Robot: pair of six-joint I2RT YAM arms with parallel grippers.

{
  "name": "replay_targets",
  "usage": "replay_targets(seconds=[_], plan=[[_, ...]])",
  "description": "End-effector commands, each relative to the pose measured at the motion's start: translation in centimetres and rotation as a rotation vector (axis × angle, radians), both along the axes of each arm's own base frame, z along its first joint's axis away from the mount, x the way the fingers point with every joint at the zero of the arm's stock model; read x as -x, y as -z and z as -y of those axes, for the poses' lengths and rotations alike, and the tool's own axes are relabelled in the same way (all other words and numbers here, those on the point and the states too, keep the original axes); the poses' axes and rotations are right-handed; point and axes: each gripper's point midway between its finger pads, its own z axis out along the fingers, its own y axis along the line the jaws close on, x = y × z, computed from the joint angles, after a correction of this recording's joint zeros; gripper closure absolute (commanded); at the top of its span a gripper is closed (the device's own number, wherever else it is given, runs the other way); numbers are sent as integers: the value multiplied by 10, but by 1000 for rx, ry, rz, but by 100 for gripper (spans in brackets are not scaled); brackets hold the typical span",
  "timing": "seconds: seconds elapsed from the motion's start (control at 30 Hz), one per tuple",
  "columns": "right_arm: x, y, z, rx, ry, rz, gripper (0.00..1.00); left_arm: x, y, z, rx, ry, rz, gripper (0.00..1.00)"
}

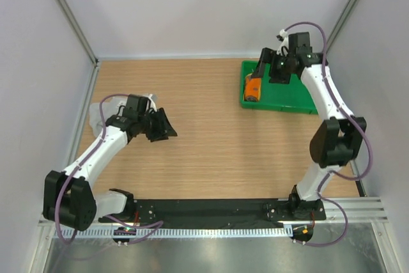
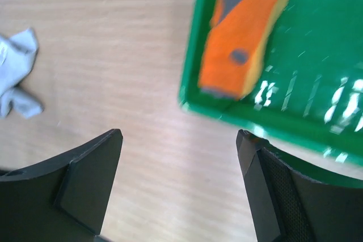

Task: Roll the towels
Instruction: Move the towel to the center of the board

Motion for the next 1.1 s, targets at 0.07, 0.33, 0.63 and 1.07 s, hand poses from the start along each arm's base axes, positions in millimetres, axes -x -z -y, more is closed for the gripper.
replay_targets(seconds=[0.07, 0.33, 0.63, 1.07], plan=[[59, -59, -51, -132, -58, 238, 9, -12, -48, -17, -70, -35, 191, 43], [132, -68, -72, -216, -114, 373, 5, -20, -112, -62, -222, -168, 485, 0], [168, -84, -70, -258, -131, 418, 2, -32, -158, -130, -433, -456, 818, 0], [191, -77, -77, -332, -171, 418, 0, -8, -127, -186, -655, -635, 890, 0]])
